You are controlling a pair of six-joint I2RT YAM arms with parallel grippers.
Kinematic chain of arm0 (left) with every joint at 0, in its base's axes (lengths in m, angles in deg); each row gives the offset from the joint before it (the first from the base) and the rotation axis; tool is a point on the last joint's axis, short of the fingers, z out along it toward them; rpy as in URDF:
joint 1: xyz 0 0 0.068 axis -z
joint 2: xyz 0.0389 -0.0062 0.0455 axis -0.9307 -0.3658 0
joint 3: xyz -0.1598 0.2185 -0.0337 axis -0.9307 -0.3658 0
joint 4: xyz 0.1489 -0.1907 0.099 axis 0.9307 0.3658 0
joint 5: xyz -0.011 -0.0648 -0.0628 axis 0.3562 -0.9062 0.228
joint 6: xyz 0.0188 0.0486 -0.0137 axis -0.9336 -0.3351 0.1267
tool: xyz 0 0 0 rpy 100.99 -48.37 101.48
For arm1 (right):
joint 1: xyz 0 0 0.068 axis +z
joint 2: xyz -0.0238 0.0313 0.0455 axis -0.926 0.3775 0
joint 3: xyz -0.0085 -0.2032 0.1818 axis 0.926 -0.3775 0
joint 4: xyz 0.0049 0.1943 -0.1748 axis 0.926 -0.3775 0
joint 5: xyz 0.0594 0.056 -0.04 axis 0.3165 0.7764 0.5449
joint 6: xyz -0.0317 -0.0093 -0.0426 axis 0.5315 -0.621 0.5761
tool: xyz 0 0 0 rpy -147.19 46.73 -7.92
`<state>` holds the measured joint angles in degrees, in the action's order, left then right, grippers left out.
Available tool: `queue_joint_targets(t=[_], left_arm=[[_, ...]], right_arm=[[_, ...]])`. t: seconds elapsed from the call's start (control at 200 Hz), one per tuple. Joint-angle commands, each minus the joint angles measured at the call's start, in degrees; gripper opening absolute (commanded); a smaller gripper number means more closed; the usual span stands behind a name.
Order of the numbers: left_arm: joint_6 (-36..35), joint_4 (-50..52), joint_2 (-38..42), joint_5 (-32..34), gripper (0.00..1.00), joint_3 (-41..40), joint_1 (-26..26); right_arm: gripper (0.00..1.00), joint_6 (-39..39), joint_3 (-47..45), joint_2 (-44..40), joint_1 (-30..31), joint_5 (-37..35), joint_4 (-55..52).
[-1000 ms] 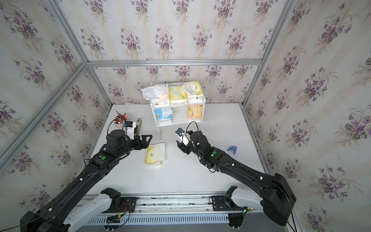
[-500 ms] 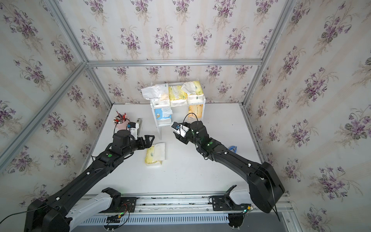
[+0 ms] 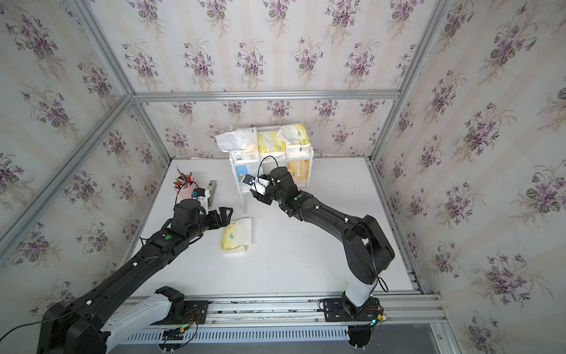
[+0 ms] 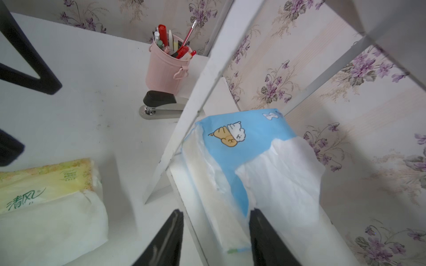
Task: Remove the tissue boxes from the shelf
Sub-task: Pick up a box of tissues from the shelf.
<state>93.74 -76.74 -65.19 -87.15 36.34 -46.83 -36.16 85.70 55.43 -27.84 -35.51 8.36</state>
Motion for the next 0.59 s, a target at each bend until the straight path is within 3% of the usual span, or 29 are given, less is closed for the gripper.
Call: queue_joint_targets(t=[0.0, 0.59], left_arm=[[-1.1, 0.17, 0.19, 1.46, 0.99, 0.15, -0.15], [-1.04, 0.42, -0.51, 1.55, 0.99, 0.43, -0.09]], right_arm=[[0.5, 1.03, 1.39, 1.32, -0.08, -0.51, -1.07], [0.53, 8.22, 5.96, 3.78, -0.01, -5.73, -4.61]])
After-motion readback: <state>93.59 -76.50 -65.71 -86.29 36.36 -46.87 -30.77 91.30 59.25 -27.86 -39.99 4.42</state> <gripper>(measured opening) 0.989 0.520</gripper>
